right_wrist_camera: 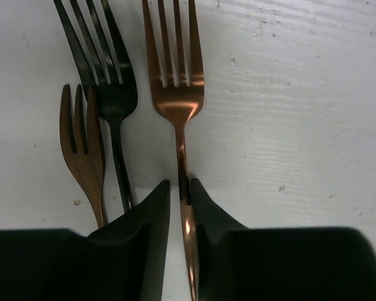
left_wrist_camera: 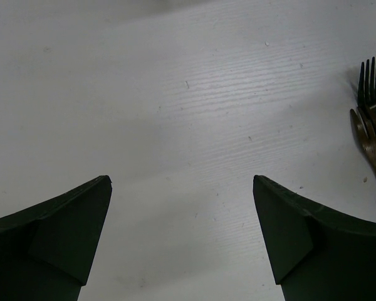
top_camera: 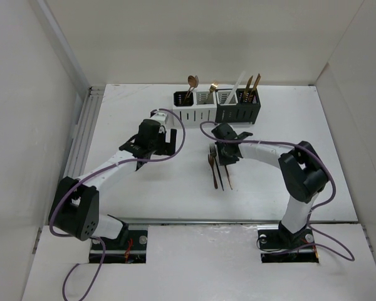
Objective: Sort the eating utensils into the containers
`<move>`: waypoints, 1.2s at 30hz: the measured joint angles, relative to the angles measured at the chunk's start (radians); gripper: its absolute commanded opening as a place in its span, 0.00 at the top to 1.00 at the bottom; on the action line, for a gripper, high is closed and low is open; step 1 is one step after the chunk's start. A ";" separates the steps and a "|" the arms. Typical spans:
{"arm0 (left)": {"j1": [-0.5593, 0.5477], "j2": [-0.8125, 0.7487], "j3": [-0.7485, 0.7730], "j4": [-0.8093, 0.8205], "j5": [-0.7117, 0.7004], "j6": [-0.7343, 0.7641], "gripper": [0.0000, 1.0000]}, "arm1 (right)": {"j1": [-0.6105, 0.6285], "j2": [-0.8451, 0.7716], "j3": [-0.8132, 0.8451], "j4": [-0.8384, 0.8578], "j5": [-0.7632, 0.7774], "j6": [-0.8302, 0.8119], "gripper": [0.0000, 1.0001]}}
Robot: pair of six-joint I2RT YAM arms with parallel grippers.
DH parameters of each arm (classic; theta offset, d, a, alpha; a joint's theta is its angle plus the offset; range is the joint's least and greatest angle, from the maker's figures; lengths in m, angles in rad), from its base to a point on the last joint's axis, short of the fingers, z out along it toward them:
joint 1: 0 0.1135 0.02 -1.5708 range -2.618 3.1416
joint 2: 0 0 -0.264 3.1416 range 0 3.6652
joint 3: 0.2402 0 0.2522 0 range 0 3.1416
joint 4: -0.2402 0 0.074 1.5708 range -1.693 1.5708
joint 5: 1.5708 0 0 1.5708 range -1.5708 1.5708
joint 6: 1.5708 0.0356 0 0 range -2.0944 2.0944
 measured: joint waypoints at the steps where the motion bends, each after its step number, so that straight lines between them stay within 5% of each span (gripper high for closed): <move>1: 0.000 0.000 0.000 0.000 0.000 0.000 0.05 | 0.000 0.005 0.006 0.000 0.000 0.000 0.82; 3: 0.000 -0.002 0.000 -0.001 -0.001 0.000 0.05 | -0.001 0.009 0.011 0.003 -0.002 -0.003 0.99; 12: 0.000 -0.017 -0.001 -0.005 -0.002 0.000 0.05 | -0.026 -0.008 0.015 -0.032 0.085 0.000 1.00; 16: 0.000 -0.018 -0.006 -0.005 -0.002 0.000 0.05 | -0.043 -0.138 0.026 -0.048 0.175 -0.034 1.00; 22: 0.000 -0.018 -0.006 -0.004 -0.001 0.000 0.05 | -0.048 -0.362 0.105 0.354 0.235 -0.192 1.00; 30: 0.000 -0.016 -0.005 0.001 0.000 0.008 0.05 | -0.079 0.010 0.476 0.889 0.219 -0.294 1.00; 36: 0.000 -0.016 0.000 0.003 0.000 0.014 0.05 | -0.084 0.304 0.601 0.986 0.246 -0.301 1.00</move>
